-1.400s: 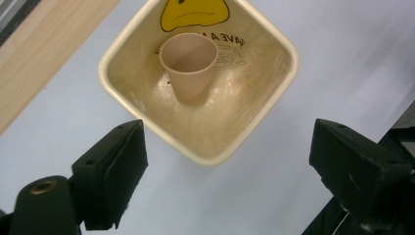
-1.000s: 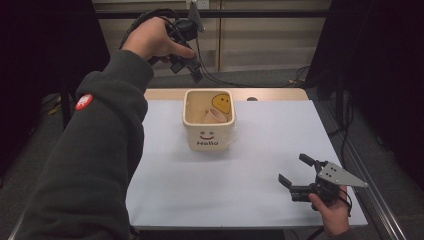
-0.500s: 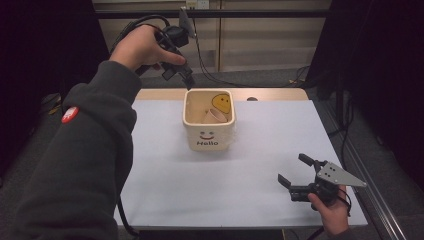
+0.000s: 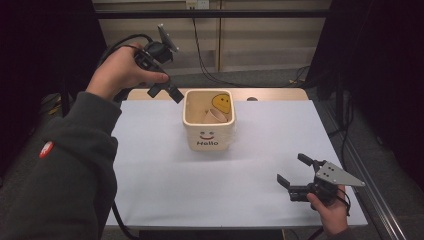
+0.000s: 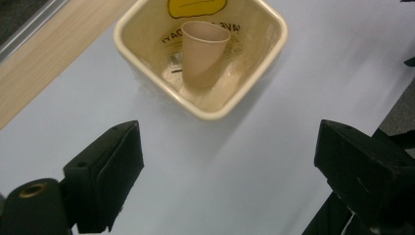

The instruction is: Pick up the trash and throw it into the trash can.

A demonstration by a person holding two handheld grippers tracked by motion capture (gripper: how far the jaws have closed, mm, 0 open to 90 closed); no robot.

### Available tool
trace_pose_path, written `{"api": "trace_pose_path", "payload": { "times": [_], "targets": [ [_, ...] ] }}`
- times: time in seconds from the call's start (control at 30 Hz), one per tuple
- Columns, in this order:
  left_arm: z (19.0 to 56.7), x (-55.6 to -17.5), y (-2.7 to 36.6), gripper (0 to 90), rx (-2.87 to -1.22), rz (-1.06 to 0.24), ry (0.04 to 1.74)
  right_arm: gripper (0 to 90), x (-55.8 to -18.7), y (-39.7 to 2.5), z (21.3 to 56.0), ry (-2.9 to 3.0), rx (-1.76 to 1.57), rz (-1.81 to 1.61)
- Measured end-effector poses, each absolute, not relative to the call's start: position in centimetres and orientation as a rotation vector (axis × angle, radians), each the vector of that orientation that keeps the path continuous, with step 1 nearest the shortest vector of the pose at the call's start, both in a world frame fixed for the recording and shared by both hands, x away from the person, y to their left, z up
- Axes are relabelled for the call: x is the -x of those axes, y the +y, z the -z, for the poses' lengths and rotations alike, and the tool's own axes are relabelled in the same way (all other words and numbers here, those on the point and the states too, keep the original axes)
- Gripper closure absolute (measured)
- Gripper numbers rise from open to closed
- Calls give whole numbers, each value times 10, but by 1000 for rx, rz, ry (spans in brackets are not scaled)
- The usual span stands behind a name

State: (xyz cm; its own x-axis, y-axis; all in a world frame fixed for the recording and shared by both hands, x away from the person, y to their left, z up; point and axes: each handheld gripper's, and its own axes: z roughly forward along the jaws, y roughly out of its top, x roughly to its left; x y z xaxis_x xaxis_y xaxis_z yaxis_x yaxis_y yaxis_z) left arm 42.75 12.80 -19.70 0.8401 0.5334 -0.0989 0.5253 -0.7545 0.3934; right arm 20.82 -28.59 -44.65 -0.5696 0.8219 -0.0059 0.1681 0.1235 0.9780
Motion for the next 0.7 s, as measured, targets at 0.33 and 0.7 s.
{"api": "trace_pose_path", "payload": {
  "times": [0.33,0.7],
  "targets": [
    [236,-408,146,82,-2519,-41,720,14,-208,-287,446,1839,-953,-1483],
    [301,-378,175,48,-2383,-57,733,14,-207,-286,446,1838,-950,-1482]
  ]
}}
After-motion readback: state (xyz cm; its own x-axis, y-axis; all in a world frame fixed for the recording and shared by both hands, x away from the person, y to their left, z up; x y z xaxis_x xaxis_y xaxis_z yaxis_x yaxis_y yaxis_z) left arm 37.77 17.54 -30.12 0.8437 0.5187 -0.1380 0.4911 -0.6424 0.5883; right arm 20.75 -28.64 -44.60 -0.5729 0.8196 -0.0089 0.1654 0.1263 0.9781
